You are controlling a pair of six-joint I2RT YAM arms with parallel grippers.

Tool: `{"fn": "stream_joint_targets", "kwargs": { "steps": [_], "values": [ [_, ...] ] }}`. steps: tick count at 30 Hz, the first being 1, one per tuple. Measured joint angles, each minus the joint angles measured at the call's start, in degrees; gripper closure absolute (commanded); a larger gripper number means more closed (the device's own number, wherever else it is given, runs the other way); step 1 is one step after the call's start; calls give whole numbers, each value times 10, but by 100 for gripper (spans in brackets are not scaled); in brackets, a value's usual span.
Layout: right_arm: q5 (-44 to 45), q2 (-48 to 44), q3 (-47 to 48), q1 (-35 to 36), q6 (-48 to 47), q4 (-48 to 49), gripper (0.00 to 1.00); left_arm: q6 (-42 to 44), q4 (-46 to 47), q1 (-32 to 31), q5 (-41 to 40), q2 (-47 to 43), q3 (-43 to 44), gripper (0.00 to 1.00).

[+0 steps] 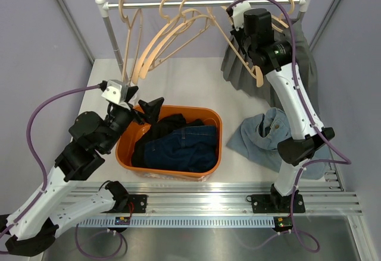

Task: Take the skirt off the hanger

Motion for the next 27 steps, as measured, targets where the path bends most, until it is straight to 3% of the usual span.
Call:
{"fn": "stream_joint_targets", "kwargs": {
  "steps": [6,12,19,20,23,27],
  "values": [
    [0,18,7,16,0,2,100,-6,-2,0,0,-10,-12,1],
    [-3,24,9,16,0,8,88,-9,-2,0,1,-10,-12,1],
    [-18,16,-12,16,1,22,64,-9,-1,0,4,-8,-13,1],
    [-21,14,-16,17,1,21,56,-9,-1,0,5,-7,-13,1],
    [-32,13,-21,17,3,20,53,-9,-1,0,7,-1,-13,1],
    [-49,7,-22,17,7,20,40,-9,-1,0,10,4,-13,1]
  ]
}}
